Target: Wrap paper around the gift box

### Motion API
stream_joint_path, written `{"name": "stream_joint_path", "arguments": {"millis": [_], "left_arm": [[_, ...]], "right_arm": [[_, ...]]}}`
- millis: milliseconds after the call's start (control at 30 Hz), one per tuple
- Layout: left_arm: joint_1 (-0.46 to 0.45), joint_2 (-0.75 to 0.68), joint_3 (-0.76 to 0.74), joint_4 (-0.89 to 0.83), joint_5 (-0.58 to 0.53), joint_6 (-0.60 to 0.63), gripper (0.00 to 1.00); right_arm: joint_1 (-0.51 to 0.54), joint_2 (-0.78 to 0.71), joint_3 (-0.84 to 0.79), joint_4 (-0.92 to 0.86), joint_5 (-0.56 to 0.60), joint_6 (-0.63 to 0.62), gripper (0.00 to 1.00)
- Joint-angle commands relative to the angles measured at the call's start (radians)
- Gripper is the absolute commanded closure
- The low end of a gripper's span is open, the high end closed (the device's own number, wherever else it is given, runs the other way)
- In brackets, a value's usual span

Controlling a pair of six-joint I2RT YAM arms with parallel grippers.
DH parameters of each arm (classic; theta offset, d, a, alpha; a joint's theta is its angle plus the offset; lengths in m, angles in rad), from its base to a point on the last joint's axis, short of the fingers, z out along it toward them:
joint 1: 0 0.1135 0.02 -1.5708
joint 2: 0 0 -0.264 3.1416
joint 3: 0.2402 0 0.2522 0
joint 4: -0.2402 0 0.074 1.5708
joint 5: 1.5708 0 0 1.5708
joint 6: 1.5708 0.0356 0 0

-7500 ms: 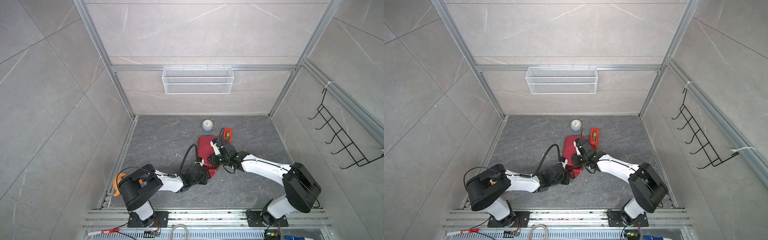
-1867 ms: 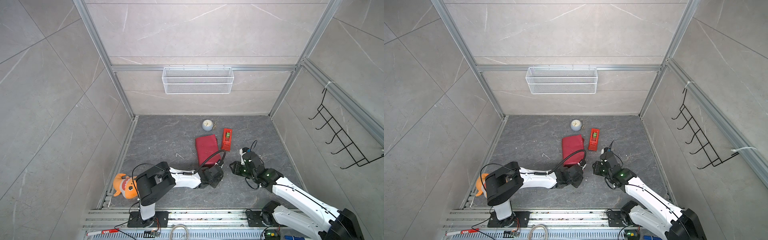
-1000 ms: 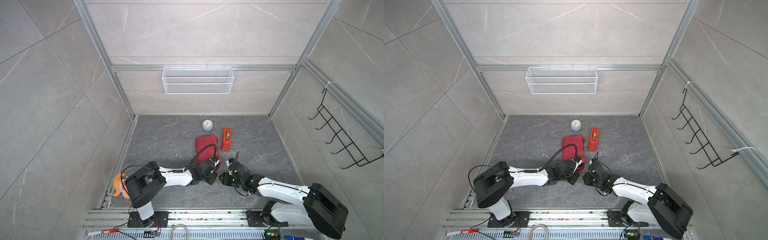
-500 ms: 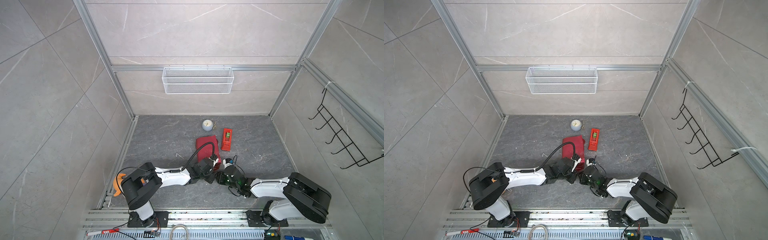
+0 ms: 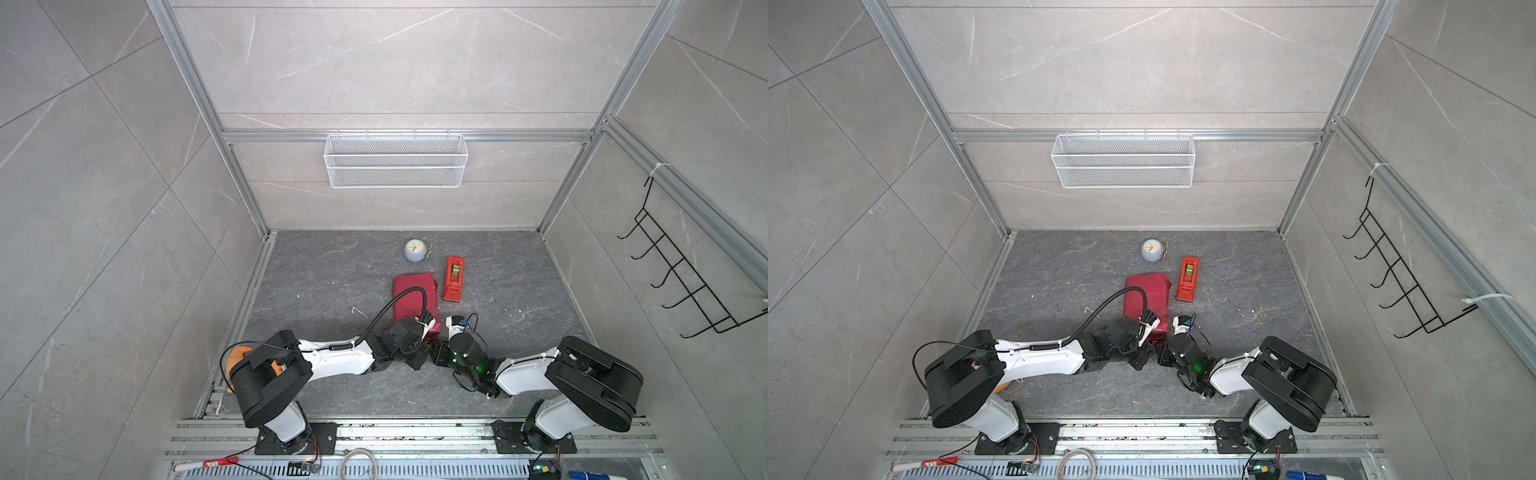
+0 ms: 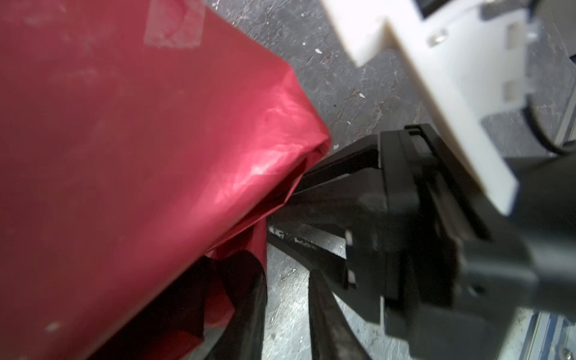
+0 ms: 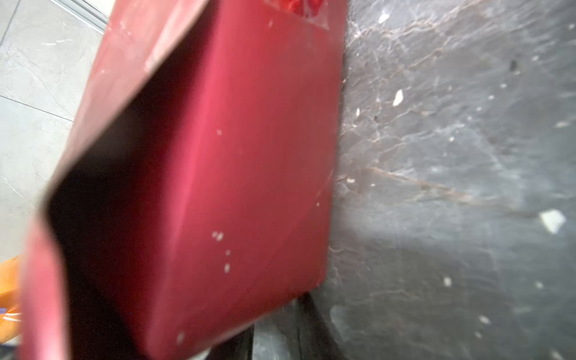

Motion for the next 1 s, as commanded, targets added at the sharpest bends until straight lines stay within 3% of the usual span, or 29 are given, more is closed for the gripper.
{"name": "stream_joint_path", "arguments": {"millis": [0, 333, 533, 967], "left_arm": [[0.002, -0.075, -0.045, 0.044, 0.01, 0.092, 0.66], [0.002, -0.191, -0.261, 0.251, -0.068, 0.446, 0.61], [0.003, -0.174, -0.319, 0.317, -0.117, 0.615, 0.61], [0.019, -0.014, -0.326, 0.535, -0.197, 0.741, 0.62]], "right_arm": [[0.004, 0.018, -0.021, -0.003, 0.019, 0.005, 0.73], [0.005, 0.014, -0.022, -0.007, 0.019, 0.008, 0.73], [0.005, 0.02, -0.021, -0.001, 0.017, 0.008, 0.74], [0.005, 0.015, -0.024, -0.006, 0.019, 0.006, 0.74]]}}
